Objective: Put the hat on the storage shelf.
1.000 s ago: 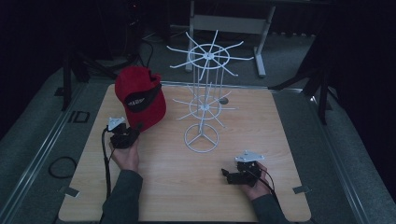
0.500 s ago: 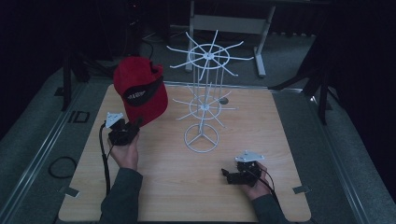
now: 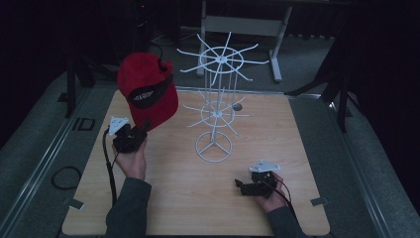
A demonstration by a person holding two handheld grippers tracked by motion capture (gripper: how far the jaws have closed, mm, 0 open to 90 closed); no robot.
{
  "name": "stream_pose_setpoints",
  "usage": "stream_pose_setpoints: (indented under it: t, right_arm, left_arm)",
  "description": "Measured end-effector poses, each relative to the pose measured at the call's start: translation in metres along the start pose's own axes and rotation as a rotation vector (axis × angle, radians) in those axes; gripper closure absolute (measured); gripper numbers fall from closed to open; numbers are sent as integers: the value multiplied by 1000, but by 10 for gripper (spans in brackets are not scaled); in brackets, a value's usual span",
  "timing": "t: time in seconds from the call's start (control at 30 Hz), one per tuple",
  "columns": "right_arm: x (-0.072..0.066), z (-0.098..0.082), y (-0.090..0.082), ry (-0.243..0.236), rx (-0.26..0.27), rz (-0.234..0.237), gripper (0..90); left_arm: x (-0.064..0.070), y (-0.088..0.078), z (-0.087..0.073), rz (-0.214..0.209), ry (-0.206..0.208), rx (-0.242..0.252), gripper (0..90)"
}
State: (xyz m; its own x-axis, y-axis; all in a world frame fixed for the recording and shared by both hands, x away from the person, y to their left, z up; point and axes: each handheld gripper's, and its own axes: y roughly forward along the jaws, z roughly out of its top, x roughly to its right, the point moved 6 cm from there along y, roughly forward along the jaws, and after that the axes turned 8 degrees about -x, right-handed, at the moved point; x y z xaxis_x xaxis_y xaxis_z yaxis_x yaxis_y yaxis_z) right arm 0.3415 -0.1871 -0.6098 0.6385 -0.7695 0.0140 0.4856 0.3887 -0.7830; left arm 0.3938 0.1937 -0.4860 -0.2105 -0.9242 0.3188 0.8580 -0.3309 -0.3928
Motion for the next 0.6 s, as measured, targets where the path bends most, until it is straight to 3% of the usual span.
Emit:
stream_pose_setpoints:
  t: [0.6]
  right_arm:
    - [0,0,0,4,1,1,166]
  left_arm:
    - [23,-22,19,-23,53,90,862]
